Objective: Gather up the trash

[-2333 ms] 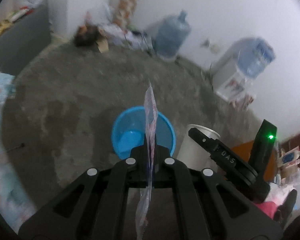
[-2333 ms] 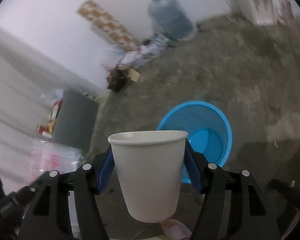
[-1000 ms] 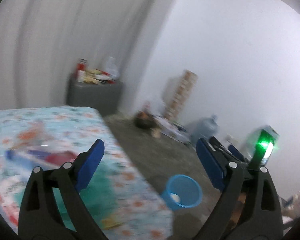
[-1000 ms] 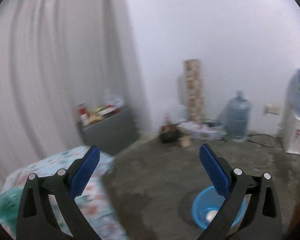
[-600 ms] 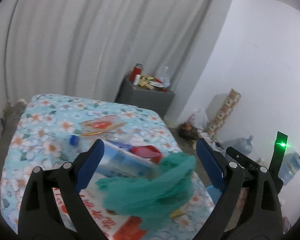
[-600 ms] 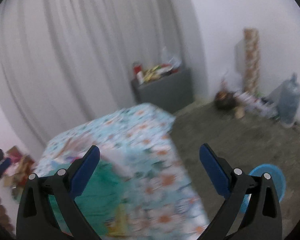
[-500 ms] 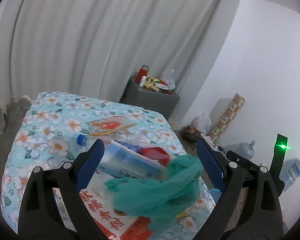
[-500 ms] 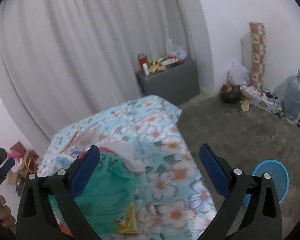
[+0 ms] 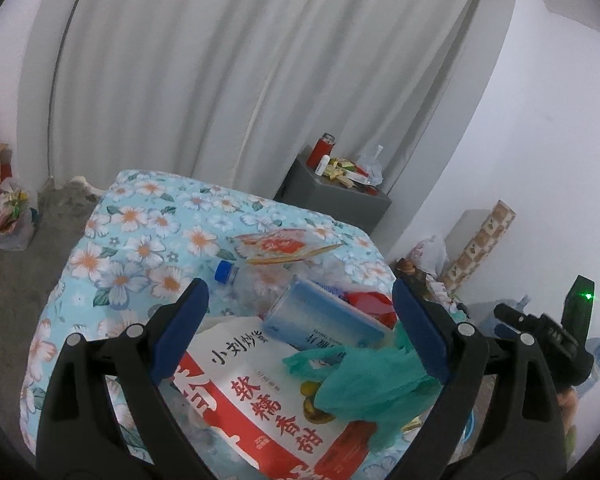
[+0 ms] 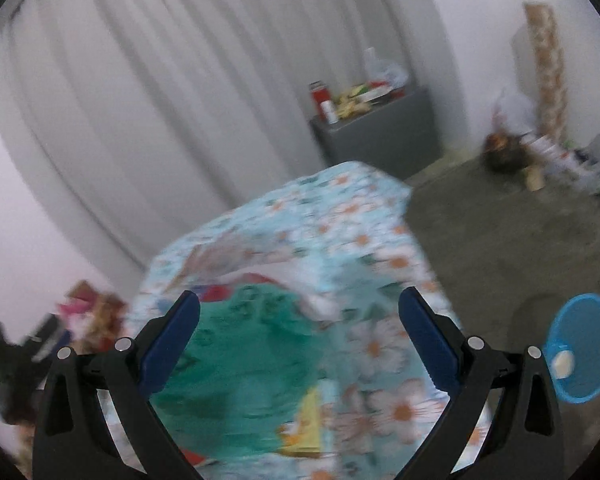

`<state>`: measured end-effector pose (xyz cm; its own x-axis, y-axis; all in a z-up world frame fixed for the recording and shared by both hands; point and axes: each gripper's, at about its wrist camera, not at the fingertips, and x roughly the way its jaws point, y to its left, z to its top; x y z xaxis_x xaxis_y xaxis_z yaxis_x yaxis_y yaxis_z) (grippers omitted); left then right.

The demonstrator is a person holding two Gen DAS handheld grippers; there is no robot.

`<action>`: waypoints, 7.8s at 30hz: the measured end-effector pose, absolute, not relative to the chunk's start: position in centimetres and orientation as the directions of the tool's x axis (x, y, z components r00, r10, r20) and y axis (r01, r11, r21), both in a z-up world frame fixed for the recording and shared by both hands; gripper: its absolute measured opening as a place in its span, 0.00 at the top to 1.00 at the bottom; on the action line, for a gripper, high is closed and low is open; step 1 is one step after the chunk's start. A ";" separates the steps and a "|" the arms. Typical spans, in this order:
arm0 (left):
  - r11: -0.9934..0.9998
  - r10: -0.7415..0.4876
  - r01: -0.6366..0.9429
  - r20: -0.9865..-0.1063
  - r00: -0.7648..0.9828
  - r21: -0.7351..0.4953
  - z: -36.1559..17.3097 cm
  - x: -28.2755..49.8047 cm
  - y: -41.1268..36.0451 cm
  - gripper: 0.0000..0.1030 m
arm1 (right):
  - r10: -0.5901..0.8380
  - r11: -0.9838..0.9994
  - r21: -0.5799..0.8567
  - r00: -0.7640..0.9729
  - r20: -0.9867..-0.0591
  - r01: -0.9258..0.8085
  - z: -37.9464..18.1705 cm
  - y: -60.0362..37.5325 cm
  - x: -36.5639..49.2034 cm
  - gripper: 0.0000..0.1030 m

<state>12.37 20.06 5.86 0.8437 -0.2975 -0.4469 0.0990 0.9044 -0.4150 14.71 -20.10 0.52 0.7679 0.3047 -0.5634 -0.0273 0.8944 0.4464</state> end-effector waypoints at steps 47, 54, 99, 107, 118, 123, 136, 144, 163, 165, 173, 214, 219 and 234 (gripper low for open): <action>0.815 -0.552 0.473 -0.698 0.456 -0.336 -1.2 11.4 6.9 0.53 | 0.760 0.532 0.846 0.465 -0.455 -0.042 -8.1 -16.1 12.6 0.06; 0.812 -0.548 0.490 -0.700 0.457 -0.316 -1.2 10.5 5.5 0.53 | 0.763 0.538 0.842 0.451 -0.462 -0.048 -8.5 -16.1 12.8 0.06; 0.669 -0.151 0.617 -0.737 0.659 0.415 -7.1 6.2 -5.9 0.59 | 0.659 0.497 0.857 0.582 -0.476 0.139 -12.2 -32.1 11.1 0.62; 0.592 -0.078 0.606 -0.711 0.699 0.532 -8.8 5.8 -7.3 0.77 | 0.667 0.484 0.863 0.577 -0.471 0.145 -12.3 -32.0 10.8 0.62; 0.536 -0.118 0.636 -0.696 0.708 0.556 -8.7 4.4 -7.3 0.99 | 0.668 0.465 0.874 0.592 -0.452 0.143 -12.4 -32.0 10.4 0.62; 0.555 -0.142 0.615 -0.665 0.734 0.560 -7.0 3.9 -7.0 1.00 | 0.674 0.459 0.878 0.592 -0.442 0.133 -12.3 -32.3 10.1 0.63; 0.616 -0.234 0.600 -0.609 0.758 0.511 -1.4 1.3 -6.6 1.00 | 0.679 0.459 0.886 0.617 -0.398 0.067 -10.1 -32.4 9.2 0.70; 0.670 -0.317 0.615 -0.589 0.743 0.416 2.1 1.1 -6.2 1.00 | 0.672 0.452 0.891 0.644 -0.366 0.034 -8.7 -32.7 8.1 0.71; 0.654 -0.562 0.732 -0.527 0.638 0.189 7.7 4.2 -9.9 1.00 | 0.555 0.455 0.890 0.786 -0.273 -0.013 -4.7 -37.6 4.4 0.71; 0.628 -0.602 0.763 -0.527 0.600 0.152 8.2 4.9 -11.3 1.00 | 0.510 0.475 0.880 0.814 -0.279 0.003 -4.1 -38.7 3.8 0.71; 0.444 -0.749 0.895 -0.566 0.345 -0.042 8.3 10.0 -22.2 1.00 | 0.036 0.615 0.728 0.911 -0.411 0.304 -3.0 -47.7 -1.5 0.71; 0.309 -0.718 0.923 -0.693 0.070 -0.227 -0.9 18.7 -42.0 0.36 | -0.306 0.155 0.573 0.590 -0.747 0.805 -28.4 -62.1 -2.4 0.23; 0.353 -0.755 0.910 -0.640 0.140 -0.216 5.1 17.9 -34.8 0.27 | -0.317 0.254 0.585 0.638 -0.702 0.770 -23.8 -58.7 -0.6 0.23; 0.682 -0.672 0.713 -0.526 0.521 -0.164 10.8 14.2 -8.7 0.19 | -0.371 0.746 0.237 0.685 -0.627 0.622 -6.0 -42.4 7.3 0.06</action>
<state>14.17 -8.66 10.80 0.5208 -0.6720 -0.5265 0.7131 0.6815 -0.1645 7.29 -42.45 -6.02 0.6847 -0.3711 -0.6273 0.6220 0.7462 0.2374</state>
